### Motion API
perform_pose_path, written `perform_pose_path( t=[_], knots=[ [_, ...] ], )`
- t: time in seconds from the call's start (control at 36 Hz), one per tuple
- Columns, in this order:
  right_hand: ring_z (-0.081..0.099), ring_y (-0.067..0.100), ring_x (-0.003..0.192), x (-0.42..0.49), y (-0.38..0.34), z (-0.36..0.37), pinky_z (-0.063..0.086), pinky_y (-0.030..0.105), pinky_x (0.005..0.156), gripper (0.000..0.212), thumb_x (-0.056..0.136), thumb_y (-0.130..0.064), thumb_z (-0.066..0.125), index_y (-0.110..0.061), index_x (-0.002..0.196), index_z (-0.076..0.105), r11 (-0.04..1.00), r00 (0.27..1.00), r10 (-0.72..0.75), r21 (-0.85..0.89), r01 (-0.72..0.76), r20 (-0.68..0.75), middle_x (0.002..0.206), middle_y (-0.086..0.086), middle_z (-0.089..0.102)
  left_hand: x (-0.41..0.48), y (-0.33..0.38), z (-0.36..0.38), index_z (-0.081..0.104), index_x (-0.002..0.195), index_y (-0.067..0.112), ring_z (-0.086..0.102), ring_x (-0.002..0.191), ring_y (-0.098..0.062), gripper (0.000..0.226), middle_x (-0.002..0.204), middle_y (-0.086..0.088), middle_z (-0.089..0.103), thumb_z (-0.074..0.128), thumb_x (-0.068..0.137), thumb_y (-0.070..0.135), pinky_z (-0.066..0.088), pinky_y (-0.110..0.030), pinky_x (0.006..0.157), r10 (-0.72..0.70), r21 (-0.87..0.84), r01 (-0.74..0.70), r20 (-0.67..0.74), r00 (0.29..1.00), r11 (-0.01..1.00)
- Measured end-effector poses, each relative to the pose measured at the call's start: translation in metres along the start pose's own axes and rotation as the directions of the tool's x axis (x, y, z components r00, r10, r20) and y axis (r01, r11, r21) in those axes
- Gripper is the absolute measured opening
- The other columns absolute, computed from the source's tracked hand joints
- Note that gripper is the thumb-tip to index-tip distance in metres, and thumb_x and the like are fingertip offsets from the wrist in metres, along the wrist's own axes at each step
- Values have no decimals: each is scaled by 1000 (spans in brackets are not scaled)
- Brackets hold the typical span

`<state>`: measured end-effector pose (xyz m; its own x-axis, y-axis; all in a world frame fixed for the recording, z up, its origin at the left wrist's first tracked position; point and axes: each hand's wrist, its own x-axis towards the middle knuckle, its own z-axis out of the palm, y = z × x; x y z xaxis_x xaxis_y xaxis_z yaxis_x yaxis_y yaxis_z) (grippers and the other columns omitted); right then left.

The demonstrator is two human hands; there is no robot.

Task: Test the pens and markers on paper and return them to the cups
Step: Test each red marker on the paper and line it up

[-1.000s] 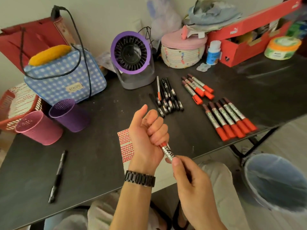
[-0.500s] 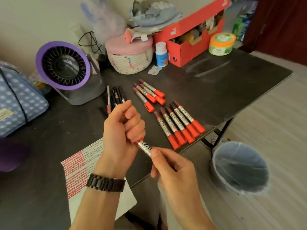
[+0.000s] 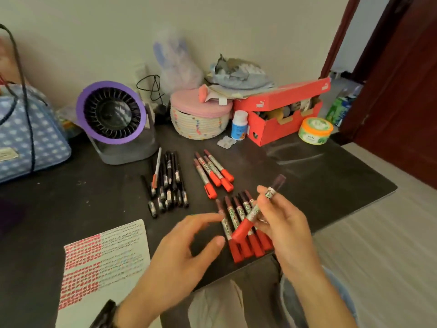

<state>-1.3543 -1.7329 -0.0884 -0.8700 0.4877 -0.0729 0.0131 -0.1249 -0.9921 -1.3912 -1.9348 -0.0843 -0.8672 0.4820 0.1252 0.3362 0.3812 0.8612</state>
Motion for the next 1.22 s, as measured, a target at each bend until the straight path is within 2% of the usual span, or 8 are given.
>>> perform_pose_path(
  t=[0.11,0.28,0.39,0.47,0.56,0.69,0.89,1.22],
  knots=[
    [62,10,80,48,-7,-37,55,57,94,24,101,-27,61,-40,86,75,901,996,15,-432,25,87,76,-9,66,-26,-48,-67,43,128,67,35,119,26,47,128,53,40,55,82,63,36,-23,98,-59,256,108,-189,980,961],
    [65,15,79,97,-8,-59,56,47,88,12,96,-37,64,-31,88,71,568,970,173,-822,43,170,68,-13,65,-67,-150,-138,44,141,56,32,144,-4,55,146,45,29,42,89,75,28,-43,113,-190,456,330,-327,926,826],
    [66,9,91,102,0,-51,47,27,85,45,88,-38,76,-23,130,66,479,975,187,-877,19,123,84,-20,66,-77,-171,-138,40,139,63,28,146,-6,53,151,40,26,29,90,79,27,-53,117,-171,509,312,-304,937,802],
    [69,11,97,98,4,-48,43,25,79,29,86,-42,77,-30,111,70,420,991,103,-907,33,84,75,-25,64,-79,-159,-134,39,129,70,26,148,-8,39,156,21,36,32,90,74,20,-52,120,-240,510,354,-277,930,784],
    [70,14,102,92,5,-44,48,29,82,20,86,-45,75,-35,104,73,378,996,63,-925,31,59,88,-15,74,-76,-143,-133,45,137,56,23,151,-12,52,160,12,34,37,86,66,15,-48,123,-274,529,371,-256,927,763],
    [69,19,106,82,7,-40,50,33,88,24,89,-49,70,-37,110,74,339,999,37,-941,9,22,104,-8,77,-78,-137,-134,42,143,52,20,152,-11,61,162,14,29,32,85,70,14,-46,125,-267,543,355,-236,934,761],
    [68,20,103,73,17,-42,45,32,79,15,91,-49,67,-42,103,74,373,1000,22,-928,-23,-15,83,-18,68,-81,-137,-135,41,144,52,19,151,-8,65,162,17,27,27,84,74,11,-40,124,-252,538,346,-243,937,769],
    [63,16,90,62,12,-39,45,33,78,17,93,-47,66,-36,106,71,341,999,-31,-940,19,9,90,-11,71,-83,-143,-131,46,144,49,22,151,-8,65,161,16,29,27,86,72,13,-41,125,-212,525,319,-253,944,789]
  ],
)
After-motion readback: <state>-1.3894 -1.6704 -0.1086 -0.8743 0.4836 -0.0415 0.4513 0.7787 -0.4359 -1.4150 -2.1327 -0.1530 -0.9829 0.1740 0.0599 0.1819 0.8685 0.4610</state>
